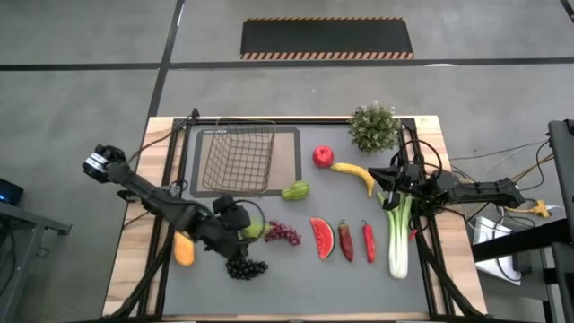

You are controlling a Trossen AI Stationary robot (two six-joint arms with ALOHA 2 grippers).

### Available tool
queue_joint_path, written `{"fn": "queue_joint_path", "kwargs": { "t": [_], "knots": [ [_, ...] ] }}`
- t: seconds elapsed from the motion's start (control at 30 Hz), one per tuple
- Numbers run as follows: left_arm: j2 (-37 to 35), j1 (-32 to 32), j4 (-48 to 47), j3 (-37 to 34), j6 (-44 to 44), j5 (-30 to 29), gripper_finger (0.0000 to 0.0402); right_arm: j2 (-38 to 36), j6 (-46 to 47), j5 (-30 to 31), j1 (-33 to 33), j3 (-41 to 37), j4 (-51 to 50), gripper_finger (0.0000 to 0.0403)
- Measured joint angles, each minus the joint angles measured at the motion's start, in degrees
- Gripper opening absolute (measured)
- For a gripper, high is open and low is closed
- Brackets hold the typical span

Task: Build produce basket
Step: Put the pear into the wire basket

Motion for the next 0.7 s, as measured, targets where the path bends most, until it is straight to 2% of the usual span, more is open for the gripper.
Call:
{"fn": "queue_joint_path", "kwargs": {
  "t": [0.17,0.37,0.47,0.57,0.6,0.7],
  "knots": [
    [-3.3,-3.2,13.7,-3.0,11.1,-12.2,0.0296,0.0,0.0,0.0,0.0,0.0,1.7,0.0018],
    [-4.5,-1.4,30.7,-8.4,26.7,-25.4,0.0295,0.0,-2.6,-3.0,0.0,0.0,5.9,0.0018],
    [-4.5,0.7,39.1,-12.0,31.4,-40.4,0.0295,0.0,-4.3,-4.7,0.0,0.0,8.0,0.0018],
    [-4.3,3.7,44.7,-15.1,31.4,-55.9,0.0295,0.0,-5.7,-4.6,0.0,0.0,8.7,0.0018],
    [-4.3,4.9,45.1,-16.0,30.5,-58.6,0.0295,0.0,-6.3,-4.5,0.0,0.0,8.7,0.0018],
    [-4.3,8.5,48.3,-17.9,30.0,-59.0,0.0295,0.0,-7.2,-4.3,0.0,0.0,8.6,0.0018]
  ]
}}
